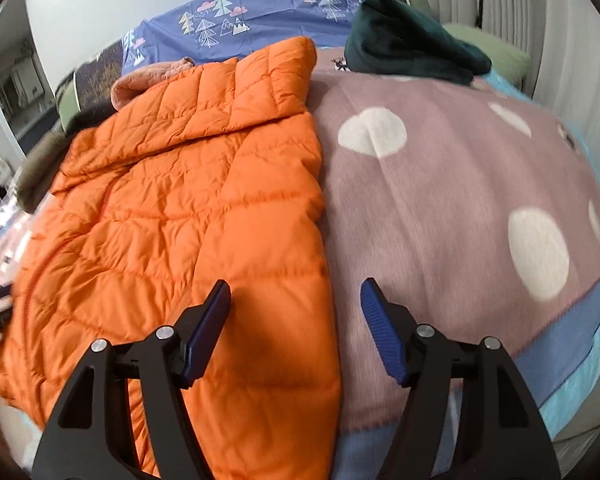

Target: Fold large clothes

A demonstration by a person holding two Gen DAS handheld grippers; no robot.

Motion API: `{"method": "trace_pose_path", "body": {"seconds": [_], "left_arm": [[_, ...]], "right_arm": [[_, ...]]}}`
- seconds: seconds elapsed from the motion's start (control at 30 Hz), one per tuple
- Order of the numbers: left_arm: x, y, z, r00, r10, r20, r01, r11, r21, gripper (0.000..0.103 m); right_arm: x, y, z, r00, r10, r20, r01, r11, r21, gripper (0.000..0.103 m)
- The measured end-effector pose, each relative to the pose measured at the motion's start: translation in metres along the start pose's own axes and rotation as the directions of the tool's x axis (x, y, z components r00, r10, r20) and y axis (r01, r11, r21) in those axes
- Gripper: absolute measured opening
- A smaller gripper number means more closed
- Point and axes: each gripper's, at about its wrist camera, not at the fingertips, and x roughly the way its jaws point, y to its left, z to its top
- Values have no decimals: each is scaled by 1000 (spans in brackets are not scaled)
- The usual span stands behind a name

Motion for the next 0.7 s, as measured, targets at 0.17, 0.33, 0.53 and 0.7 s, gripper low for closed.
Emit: {"method": "trace_pose_path", "body": {"seconds": [0.17, 0.33, 0.53, 0.7], "left_arm": [[-8, 0, -9, 999, -47, 3, 47, 998, -29, 79], [-15, -4, -18, 998, -65, 5, 65, 997, -30, 79], [-23, -10, -29, 995, -95, 8, 95, 995, -33, 79], [-30, -9, -37, 989, -144, 29, 146, 987, -74, 72]], "right_arm": [[-9, -13, -18, 990, 142, -6, -141, 987, 81, 68], [-16, -18, -36, 976, 216, 10, -216, 970, 109, 68], [-29, -23, -55, 948, 317, 34, -319, 939, 129, 69], [-41, -17, -76, 916, 401, 23, -401, 909, 110, 68]]}}
